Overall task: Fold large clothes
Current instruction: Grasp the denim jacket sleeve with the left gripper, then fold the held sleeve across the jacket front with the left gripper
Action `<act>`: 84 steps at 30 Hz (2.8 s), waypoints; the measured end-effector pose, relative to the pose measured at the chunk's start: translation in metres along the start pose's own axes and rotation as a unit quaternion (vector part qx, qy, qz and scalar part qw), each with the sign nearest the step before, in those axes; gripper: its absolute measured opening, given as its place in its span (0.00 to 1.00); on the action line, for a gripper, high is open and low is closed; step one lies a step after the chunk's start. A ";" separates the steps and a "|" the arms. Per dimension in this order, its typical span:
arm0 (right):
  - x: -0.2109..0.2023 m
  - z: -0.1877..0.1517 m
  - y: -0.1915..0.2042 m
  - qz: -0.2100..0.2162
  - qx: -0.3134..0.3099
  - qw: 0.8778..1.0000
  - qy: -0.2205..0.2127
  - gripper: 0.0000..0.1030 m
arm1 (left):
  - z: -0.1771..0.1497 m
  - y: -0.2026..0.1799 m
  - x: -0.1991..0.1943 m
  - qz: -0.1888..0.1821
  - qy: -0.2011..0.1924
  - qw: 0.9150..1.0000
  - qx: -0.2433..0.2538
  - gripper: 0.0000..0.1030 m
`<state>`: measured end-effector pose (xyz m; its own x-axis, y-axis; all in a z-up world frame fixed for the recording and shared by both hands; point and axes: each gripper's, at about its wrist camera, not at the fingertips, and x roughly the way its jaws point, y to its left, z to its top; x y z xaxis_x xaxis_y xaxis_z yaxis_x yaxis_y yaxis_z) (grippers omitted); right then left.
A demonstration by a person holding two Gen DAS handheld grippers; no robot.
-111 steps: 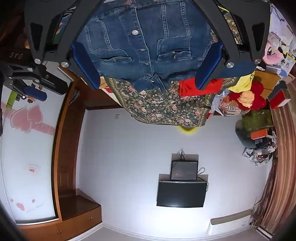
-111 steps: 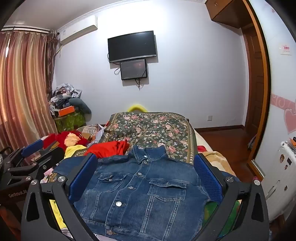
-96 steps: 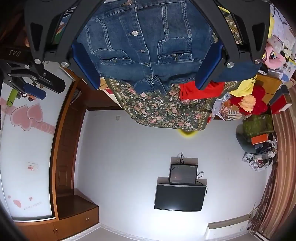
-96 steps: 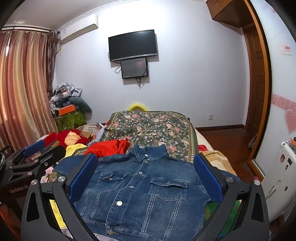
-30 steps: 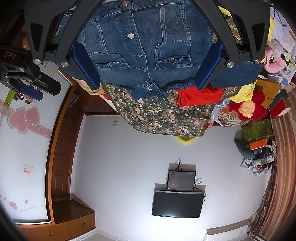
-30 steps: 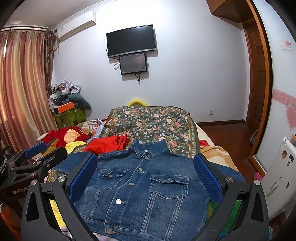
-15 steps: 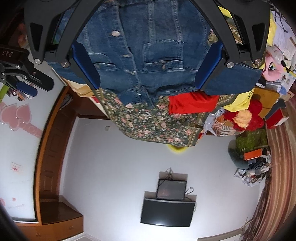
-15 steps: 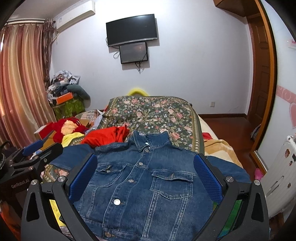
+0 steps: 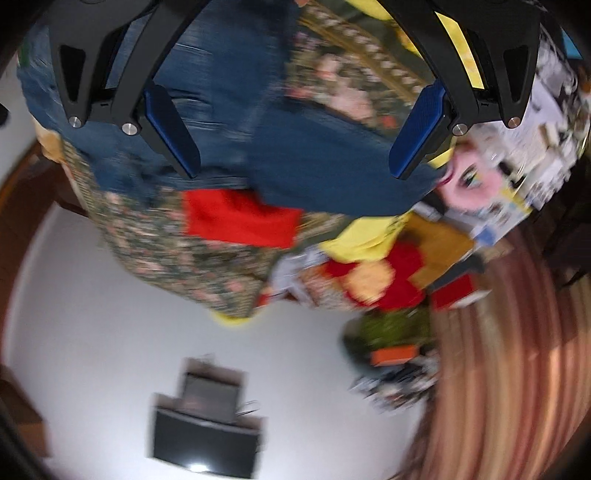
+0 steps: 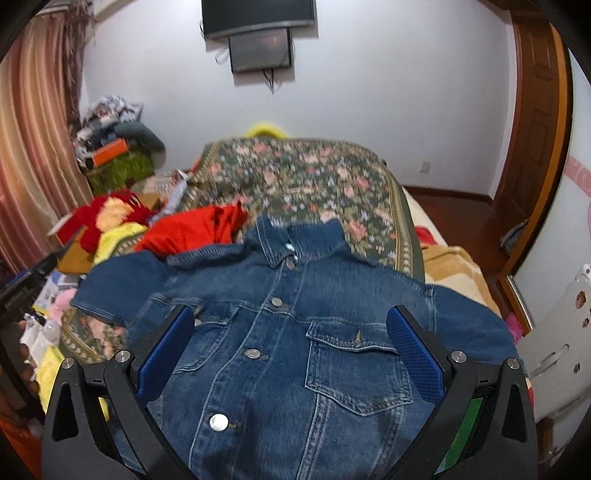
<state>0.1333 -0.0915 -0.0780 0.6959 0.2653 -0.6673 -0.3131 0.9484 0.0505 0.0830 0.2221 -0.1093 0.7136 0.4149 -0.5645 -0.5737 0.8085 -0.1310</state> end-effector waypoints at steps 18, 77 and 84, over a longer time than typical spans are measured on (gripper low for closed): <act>0.075 0.013 0.016 -0.062 -0.008 0.995 0.080 1.00 | -0.043 0.181 0.155 -0.074 0.198 0.941 -0.265 0.96; 0.039 -0.034 -0.148 -0.051 0.186 0.979 0.064 1.00 | 0.041 -0.253 0.068 -0.248 0.109 0.949 0.162 0.08; 0.040 -0.048 -0.164 -0.066 0.191 0.976 0.084 1.00 | -0.060 -0.307 0.084 -0.276 0.254 0.898 0.232 0.09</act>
<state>0.1815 -0.2449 -0.1483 0.5879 0.1353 -0.7975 0.0585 0.9762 0.2087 0.2947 -0.0162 -0.1656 0.4947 -0.2499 -0.8324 0.1234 0.9683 -0.2174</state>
